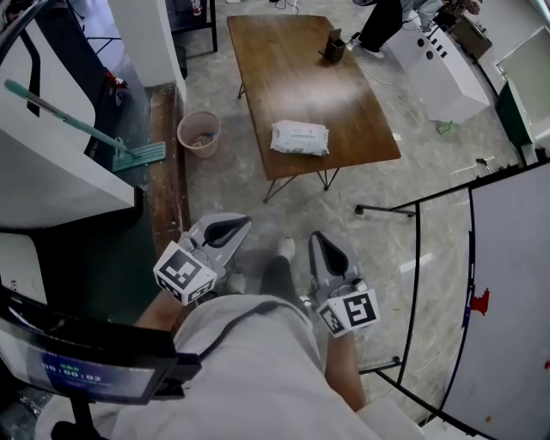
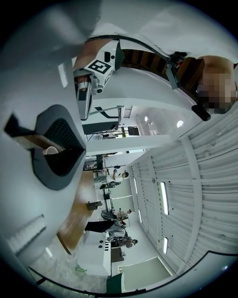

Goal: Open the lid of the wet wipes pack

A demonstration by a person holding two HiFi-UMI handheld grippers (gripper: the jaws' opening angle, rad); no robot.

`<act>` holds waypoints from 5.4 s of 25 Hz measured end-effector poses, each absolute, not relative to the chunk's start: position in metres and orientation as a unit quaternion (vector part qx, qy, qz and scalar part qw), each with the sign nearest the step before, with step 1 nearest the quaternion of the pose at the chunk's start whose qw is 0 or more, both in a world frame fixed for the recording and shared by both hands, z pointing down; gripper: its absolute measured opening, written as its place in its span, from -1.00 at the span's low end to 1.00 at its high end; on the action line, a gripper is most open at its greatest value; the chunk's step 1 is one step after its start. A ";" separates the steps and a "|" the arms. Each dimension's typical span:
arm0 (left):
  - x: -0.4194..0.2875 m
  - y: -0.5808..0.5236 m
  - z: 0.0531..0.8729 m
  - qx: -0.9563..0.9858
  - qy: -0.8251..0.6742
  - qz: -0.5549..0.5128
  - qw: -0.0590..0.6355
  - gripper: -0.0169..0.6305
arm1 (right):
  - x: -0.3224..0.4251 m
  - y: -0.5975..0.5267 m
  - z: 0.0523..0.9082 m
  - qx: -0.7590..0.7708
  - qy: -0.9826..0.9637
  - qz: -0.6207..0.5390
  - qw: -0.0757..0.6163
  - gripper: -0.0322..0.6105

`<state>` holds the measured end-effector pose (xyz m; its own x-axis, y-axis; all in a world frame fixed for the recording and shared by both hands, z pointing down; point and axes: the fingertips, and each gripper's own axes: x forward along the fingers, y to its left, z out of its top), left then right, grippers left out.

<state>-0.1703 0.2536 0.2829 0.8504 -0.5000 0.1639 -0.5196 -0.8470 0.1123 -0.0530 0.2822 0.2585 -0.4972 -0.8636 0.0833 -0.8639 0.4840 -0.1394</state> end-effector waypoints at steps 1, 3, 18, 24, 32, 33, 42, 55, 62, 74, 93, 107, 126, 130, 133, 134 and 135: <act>-0.168 0.249 0.284 0.958 -0.268 0.064 0.076 -0.93 | -0.050 0.277 0.260 0.500 -0.862 0.082 -0.001 -0.87; -0.163 0.239 0.286 0.955 -0.277 0.063 0.078 -0.93 | -0.044 0.266 0.261 0.495 -0.865 0.084 -0.001 -0.87; -0.097 0.128 0.274 0.943 -0.319 0.062 0.072 -0.93 | 0.017 0.146 0.260 0.441 -0.892 0.100 0.000 -0.87; -0.066 0.093 0.271 0.934 -0.344 0.067 0.069 -0.93 | 0.040 0.111 0.259 0.403 -0.910 0.099 0.012 -0.87; -0.030 0.055 0.276 0.919 -0.382 0.074 0.069 -0.93 | 0.072 0.073 0.270 0.357 -0.928 0.102 0.022 -0.87; -0.028 0.051 0.277 0.916 -0.387 0.078 0.069 -0.93 | 0.076 0.069 0.271 0.352 -0.930 0.104 0.023 -0.87; -0.019 0.028 0.295 0.904 -0.409 0.099 0.081 -0.93 | 0.093 0.042 0.296 0.325 -0.937 0.118 0.042 -0.87; -0.021 -0.011 0.344 0.925 -0.335 0.170 0.061 -0.93 | 0.076 0.001 0.353 0.370 -0.912 0.159 0.076 -0.87; -0.016 -0.038 0.397 0.930 -0.286 0.228 0.027 -0.93 | 0.064 -0.025 0.403 0.407 -0.890 0.175 0.107 -0.87; -0.012 -0.062 0.461 0.932 -0.230 0.281 0.013 -0.69 | 0.048 -0.046 0.463 0.402 -0.882 0.195 0.151 -0.87; 0.004 -0.074 0.511 0.926 -0.165 0.339 -0.039 -0.23 | 0.056 -0.064 0.504 0.410 -0.874 0.200 0.169 -0.84; 0.011 -0.080 0.530 0.925 -0.046 0.377 0.000 -0.15 | 0.053 -0.066 0.516 0.395 -0.876 0.196 0.195 -0.83; 0.013 -0.085 0.511 0.915 0.047 0.375 0.143 -0.23 | 0.051 -0.067 0.517 0.391 -0.878 0.183 0.207 -0.83; 0.014 -0.085 0.504 0.921 0.040 0.371 0.111 -0.33 | 0.051 -0.068 0.517 0.390 -0.878 0.183 0.209 -0.83; 0.013 -0.093 0.488 0.933 0.014 0.348 0.086 -0.42 | 0.050 -0.067 0.517 0.388 -0.877 0.184 0.213 -0.83; 0.013 -0.097 0.482 0.937 0.003 0.341 0.078 -0.43 | 0.050 -0.067 0.517 0.389 -0.877 0.185 0.213 -0.83; 0.013 -0.101 0.478 0.940 -0.006 0.334 0.072 -0.47 | 0.050 -0.067 0.517 0.389 -0.877 0.185 0.214 -0.83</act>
<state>0.0132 -0.1015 0.4780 0.7763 0.0365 0.6293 -0.0596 -0.9896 0.1310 0.0502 -0.0670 0.5166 -0.6060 -0.6029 0.5189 -0.7612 0.6288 -0.1585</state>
